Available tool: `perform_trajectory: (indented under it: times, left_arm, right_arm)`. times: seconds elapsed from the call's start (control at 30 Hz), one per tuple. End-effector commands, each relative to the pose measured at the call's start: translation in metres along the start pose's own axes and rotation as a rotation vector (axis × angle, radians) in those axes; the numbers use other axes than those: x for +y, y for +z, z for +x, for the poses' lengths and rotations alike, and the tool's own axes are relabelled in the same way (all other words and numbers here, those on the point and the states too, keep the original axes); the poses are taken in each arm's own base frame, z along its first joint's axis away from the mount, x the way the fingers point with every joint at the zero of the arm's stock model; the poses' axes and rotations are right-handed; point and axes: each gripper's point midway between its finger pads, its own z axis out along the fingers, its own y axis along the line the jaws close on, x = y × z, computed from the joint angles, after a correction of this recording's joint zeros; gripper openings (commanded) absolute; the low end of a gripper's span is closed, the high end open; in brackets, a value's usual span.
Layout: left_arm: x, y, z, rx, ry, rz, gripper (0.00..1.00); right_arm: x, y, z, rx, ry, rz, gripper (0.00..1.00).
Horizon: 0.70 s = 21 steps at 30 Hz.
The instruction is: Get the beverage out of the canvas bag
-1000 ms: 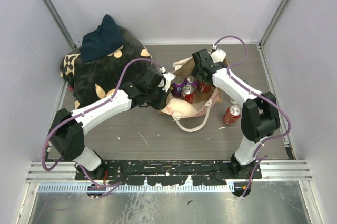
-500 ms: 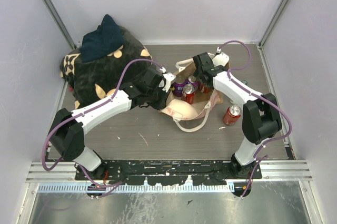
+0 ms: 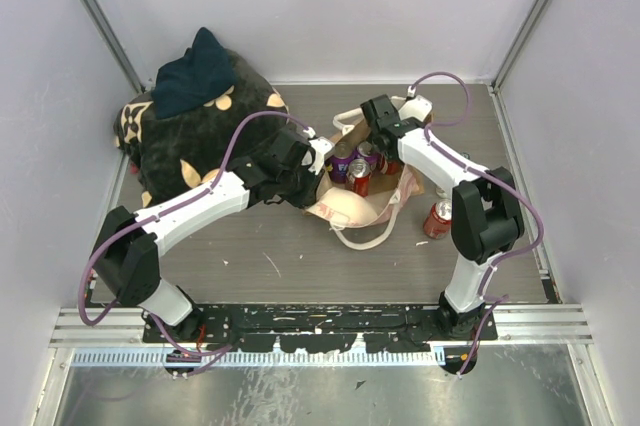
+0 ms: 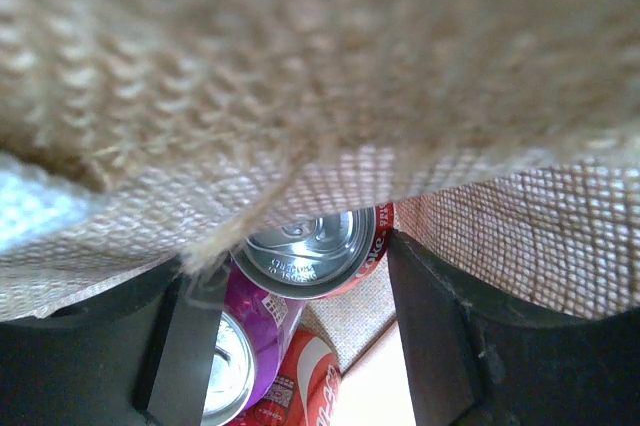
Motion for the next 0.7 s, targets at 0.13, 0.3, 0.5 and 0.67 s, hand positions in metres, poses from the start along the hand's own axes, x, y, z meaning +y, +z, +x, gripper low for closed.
perform_trajectory:
  times: [0.13,0.3,0.5,0.67]
  left_arm:
    - [0.005,0.001,0.024,0.085,0.014,-0.019,0.27]
    - [0.004,0.003,0.022,0.089,0.017,-0.016,0.27]
    - [0.009,0.002,0.021,0.085,0.019,-0.045,0.27]
    - [0.015,0.001,0.023,0.091,0.013,-0.079,0.27]
  right_arm:
    - [-0.036,0.035,0.067,0.192,-0.066,0.128,0.7]
    - [-0.049,0.037,0.086,0.235,-0.107,0.137,0.74]
    - [-0.05,0.049,0.096,0.259,-0.167,0.148,0.71]
    - [-0.047,0.056,0.11,0.316,-0.216,0.132,0.34]
